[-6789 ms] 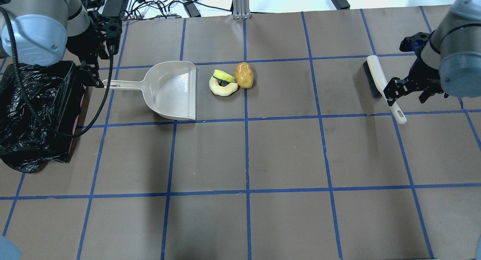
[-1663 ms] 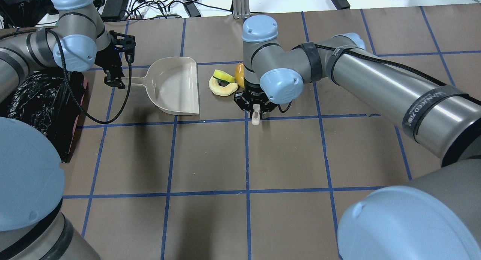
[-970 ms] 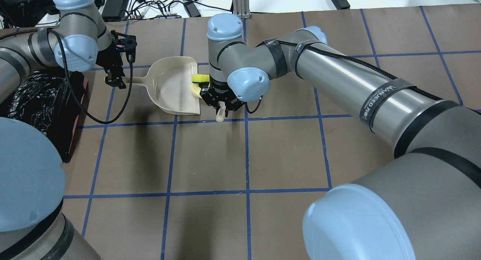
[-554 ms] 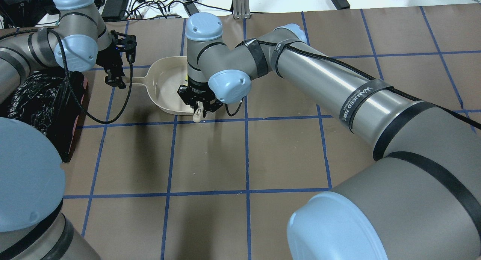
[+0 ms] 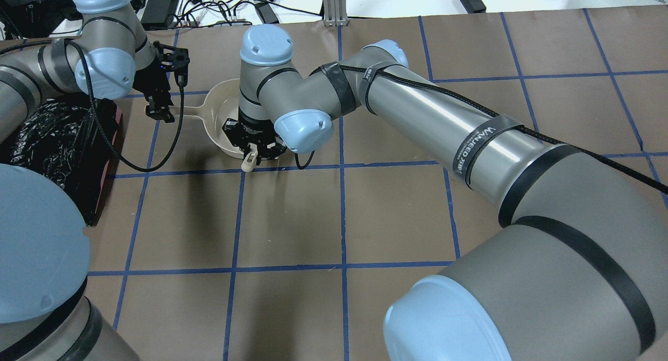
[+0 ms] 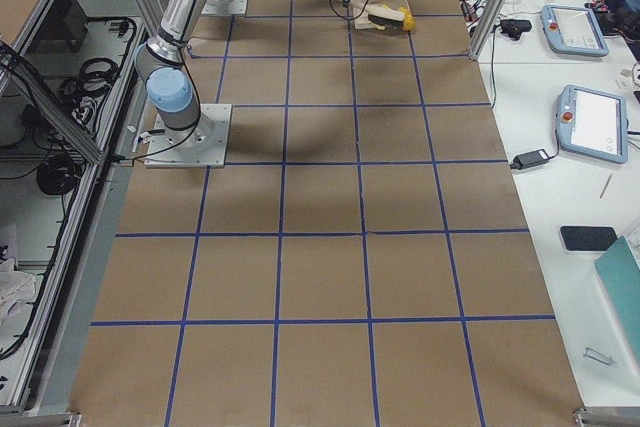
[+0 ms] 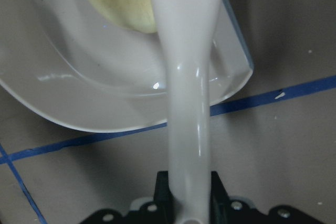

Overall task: Sweep and dump trash into bin
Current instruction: 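Sweep the trash pieces into the dustpan with the brush in the right gripper, then lift the dustpan with the left gripper while the right gripper withdraws the brush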

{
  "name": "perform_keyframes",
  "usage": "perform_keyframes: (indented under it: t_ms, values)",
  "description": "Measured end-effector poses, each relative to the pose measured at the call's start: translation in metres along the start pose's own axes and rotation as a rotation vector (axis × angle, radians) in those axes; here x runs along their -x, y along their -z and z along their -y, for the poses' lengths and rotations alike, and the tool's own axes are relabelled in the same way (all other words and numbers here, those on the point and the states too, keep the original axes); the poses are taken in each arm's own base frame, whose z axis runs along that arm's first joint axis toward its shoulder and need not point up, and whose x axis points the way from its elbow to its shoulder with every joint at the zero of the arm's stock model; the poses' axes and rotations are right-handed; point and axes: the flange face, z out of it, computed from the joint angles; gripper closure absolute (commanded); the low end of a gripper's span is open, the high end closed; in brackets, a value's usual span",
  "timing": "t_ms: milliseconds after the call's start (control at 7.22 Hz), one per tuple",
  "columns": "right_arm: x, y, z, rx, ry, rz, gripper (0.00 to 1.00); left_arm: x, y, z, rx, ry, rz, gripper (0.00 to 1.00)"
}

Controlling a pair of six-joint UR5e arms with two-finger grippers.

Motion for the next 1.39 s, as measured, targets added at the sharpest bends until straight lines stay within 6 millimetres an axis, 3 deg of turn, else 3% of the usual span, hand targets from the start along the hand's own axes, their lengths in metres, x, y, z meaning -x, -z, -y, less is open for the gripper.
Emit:
perform_keyframes:
  t_ms: [277,831,1108,1386]
  values:
    - [0.024,-0.002,-0.014,0.005,-0.005,0.032,1.00,0.000,0.000,0.000,0.000,0.000,0.000,0.79]
    - [0.045,0.033,-0.053,0.017,-0.058,0.072,1.00,-0.003,0.003,0.000,-0.002,-0.002,0.003,0.79]
    - [0.036,0.043,-0.051,0.007,-0.078,0.014,1.00,-0.003,0.004,0.000,-0.003,-0.001,0.004,0.79]
    - [0.010,0.055,-0.026,-0.022,-0.059,-0.094,1.00,-0.002,0.005,-0.004,-0.006,0.005,0.007,0.79]
